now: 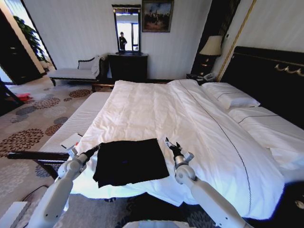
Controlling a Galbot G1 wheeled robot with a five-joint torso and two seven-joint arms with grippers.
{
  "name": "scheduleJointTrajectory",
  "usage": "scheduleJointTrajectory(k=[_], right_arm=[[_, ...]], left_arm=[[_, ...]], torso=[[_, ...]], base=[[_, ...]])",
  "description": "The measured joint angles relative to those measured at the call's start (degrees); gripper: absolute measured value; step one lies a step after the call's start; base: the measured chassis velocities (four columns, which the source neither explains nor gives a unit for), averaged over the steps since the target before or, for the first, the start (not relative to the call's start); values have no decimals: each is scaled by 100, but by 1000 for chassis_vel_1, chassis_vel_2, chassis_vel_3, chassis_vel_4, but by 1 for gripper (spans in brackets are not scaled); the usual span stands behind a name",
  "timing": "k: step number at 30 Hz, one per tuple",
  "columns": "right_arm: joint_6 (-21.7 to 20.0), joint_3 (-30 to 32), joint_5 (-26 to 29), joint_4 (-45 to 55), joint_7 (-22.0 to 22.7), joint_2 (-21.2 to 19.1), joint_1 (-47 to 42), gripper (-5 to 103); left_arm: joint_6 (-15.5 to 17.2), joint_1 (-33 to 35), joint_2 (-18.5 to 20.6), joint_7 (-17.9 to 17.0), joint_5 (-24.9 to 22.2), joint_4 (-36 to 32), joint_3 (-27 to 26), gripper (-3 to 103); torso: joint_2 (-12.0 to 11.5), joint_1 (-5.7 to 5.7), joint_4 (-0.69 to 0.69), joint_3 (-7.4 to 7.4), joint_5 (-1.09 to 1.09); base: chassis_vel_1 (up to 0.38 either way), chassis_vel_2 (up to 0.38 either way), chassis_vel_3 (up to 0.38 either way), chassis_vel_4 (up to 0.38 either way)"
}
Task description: Fold the clothes on the bed.
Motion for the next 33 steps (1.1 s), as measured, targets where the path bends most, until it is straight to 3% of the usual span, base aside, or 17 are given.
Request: scheduleJointTrajectory(k=[7, 9, 16, 17, 19, 21, 23, 33], right_arm=[[-380, -273, 738, -252, -172, 261, 483, 100], [-443, -370, 921, -491, -413, 404, 722, 100], [-470, -493, 953, -1015, -833, 592, 1035, 100], [-470, -493, 950, -1030, -838, 592, 1036, 100], [-470, -494, 945, -1045, -844, 584, 1034, 100], [-470, -481, 894, -1057, -850, 531, 982, 100], [-470, -474, 885, -1057, -850, 520, 967, 100], [-464, -385, 764, -1036, -829, 445, 816, 100]], left_arm=[[-2, -159, 91, -46, -71, 123, -51, 0], [-7, -171, 104, -50, -74, 150, -63, 0], [-111, -74, -36, -39, 210, 145, -42, -1], [-118, -69, -47, -34, 234, 144, -43, 5], [-130, -63, -65, -23, 271, 144, -54, 5], [-146, -55, -74, -10, 306, 145, -141, 20], [-148, -52, -69, -5, 307, 145, -161, 20], [-162, 40, -21, 96, 245, 144, -316, 58]], torso=[[0, 0, -1, 0, -1], [0, 0, 1, 0, -1], [0, 0, 1, 0, 0], [0, 0, 2, 0, 0], [0, 0, 0, 0, 0], [0, -1, -1, 0, 1], [0, -1, 0, 0, 0], [0, -1, 0, 0, 1]], base=[[0, 0, 0, 0], [0, 0, 0, 0], [0, 0, 0, 0], [0, 0, 0, 0], [0, 0, 0, 0], [0, 0, 0, 0], [0, 0, 0, 0], [0, 0, 0, 0]])
